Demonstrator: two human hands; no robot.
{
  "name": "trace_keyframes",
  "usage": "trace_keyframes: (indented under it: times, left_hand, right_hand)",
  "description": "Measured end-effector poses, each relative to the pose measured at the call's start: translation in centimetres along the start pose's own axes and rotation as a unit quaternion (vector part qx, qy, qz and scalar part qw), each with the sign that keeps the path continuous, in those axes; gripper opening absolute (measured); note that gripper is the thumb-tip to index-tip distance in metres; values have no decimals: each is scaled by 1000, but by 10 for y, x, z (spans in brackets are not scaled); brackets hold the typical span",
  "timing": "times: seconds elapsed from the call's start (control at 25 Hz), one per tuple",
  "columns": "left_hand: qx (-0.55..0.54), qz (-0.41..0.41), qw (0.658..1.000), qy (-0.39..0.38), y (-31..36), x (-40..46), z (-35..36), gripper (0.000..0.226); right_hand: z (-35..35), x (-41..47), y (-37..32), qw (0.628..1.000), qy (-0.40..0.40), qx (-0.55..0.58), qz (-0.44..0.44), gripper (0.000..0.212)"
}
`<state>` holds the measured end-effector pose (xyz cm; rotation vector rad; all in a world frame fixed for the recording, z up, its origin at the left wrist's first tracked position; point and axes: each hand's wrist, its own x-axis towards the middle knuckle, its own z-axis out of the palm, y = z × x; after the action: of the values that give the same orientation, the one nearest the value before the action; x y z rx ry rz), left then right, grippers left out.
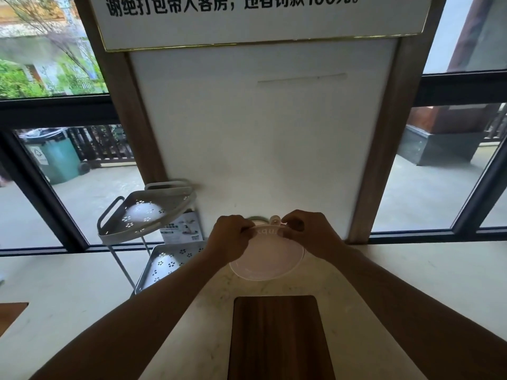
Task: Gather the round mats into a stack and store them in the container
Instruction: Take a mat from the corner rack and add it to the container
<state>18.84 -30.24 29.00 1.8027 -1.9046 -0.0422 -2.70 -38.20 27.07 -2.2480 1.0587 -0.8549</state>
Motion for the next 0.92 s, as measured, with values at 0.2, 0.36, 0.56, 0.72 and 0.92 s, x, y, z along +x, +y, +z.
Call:
trace_keyframes:
  times: [0.2, 0.36, 0.56, 0.72, 0.92]
  left_hand:
    - [-24, -48, 998, 17, -24, 4, 12, 17]
    - [-21, -83, 996, 9, -43, 15, 30, 22]
    - [-28, -110, 993, 23, -66, 43, 54, 29]
    - [-38, -109, 993, 32, -85, 75, 71, 24]
    - [-69, -114, 989, 66, -109, 118, 94, 25]
  right_hand:
    - [17, 10, 29, 999, 3, -36, 4, 13]
    - [39, 25, 38, 999, -5, -48, -12, 14]
    - [61, 52, 53, 996, 17, -82, -17, 16]
    - [71, 83, 69, 996, 53, -67, 3, 14]
    - [79, 124, 89, 994, 88, -71, -9, 16]
